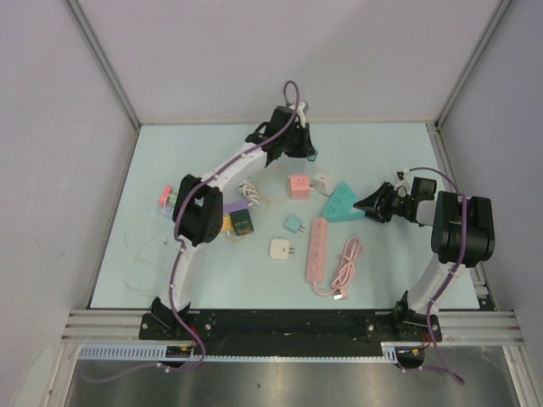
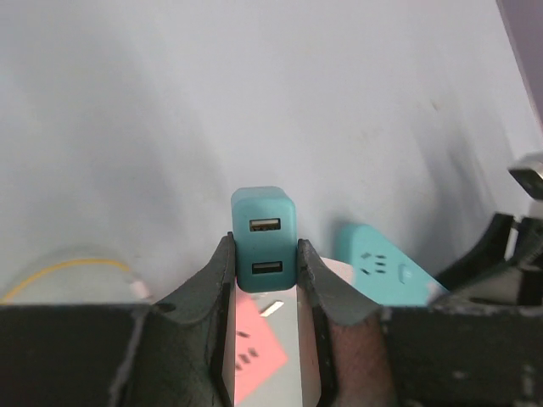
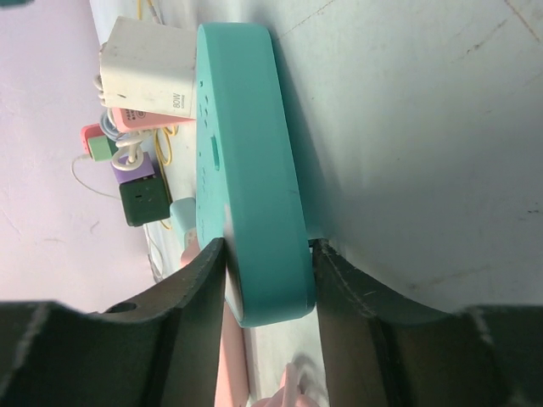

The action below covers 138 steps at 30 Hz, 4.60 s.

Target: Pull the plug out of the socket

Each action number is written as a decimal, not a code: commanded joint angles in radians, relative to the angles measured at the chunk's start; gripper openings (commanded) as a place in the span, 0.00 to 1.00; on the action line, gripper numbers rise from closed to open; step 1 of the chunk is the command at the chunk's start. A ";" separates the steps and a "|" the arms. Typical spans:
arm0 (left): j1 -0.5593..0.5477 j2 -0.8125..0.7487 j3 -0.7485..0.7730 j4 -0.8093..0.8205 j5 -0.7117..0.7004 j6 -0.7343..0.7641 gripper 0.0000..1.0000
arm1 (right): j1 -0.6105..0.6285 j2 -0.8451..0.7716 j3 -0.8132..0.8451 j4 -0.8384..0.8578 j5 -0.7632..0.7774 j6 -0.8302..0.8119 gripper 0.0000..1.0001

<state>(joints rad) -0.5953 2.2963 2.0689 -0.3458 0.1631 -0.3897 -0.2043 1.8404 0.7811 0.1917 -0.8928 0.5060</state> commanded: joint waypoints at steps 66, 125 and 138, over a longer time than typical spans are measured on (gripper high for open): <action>0.215 -1.274 -1.079 -0.200 -0.450 -0.090 1.00 | 0.919 -0.595 0.055 -0.203 1.259 0.017 0.95; 0.316 -1.635 -1.348 -0.209 -0.343 -0.126 0.95 | 1.232 0.126 0.423 0.012 1.339 -0.365 0.33; 0.350 -1.175 -1.227 -0.099 -0.062 -0.051 0.71 | 1.157 0.059 0.311 0.103 1.057 -0.460 0.26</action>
<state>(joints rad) -0.2581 1.0145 0.7639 -0.5034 0.0280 -0.5144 0.9783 1.9533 1.1130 0.2539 0.2470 0.0769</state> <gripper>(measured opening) 0.678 0.643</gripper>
